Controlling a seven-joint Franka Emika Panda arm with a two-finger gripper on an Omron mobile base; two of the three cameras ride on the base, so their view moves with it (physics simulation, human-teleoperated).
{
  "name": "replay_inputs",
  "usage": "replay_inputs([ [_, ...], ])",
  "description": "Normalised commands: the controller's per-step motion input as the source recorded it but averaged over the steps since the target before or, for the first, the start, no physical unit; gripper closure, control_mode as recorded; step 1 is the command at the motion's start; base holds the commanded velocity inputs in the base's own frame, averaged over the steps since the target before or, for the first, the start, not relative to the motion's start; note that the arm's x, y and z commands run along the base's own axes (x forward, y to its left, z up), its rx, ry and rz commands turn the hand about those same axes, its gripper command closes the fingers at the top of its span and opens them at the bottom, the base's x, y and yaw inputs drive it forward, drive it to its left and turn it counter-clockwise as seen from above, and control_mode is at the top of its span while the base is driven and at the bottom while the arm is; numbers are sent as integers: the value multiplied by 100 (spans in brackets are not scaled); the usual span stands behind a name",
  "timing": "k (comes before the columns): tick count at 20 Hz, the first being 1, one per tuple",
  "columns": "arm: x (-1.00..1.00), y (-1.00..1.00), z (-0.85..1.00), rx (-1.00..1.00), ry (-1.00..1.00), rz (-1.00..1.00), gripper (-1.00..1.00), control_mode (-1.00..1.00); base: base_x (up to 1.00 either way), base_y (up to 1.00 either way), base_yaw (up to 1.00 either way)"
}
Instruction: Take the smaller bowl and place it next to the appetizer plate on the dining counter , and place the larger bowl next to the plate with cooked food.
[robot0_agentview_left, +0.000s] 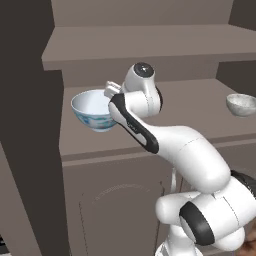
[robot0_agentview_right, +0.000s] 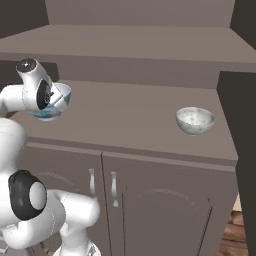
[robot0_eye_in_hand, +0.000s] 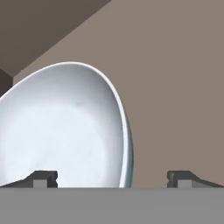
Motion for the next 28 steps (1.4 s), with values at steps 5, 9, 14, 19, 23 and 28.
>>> replay_inputs([
  [5, 2, 0, -43, 0, 3, -7, -100, -100, 0, 0, 0],
  [9, 13, 2, -15, 0, 0, -3, 100, -100, 0, 0, 0],
  [14, -15, -1, 0, 0, -3, -1, 100, -100, 0, 0, 0],
  [19, -91, -47, -9, 1, -14, -8, 100, -100, 0, 0, 0],
  [23, -100, -94, -7, 5, -8, -12, 100, -100, 0, 0, 0],
  [28, -100, -100, 8, 14, -6, -10, 100, -100, 0, 0, 0],
])
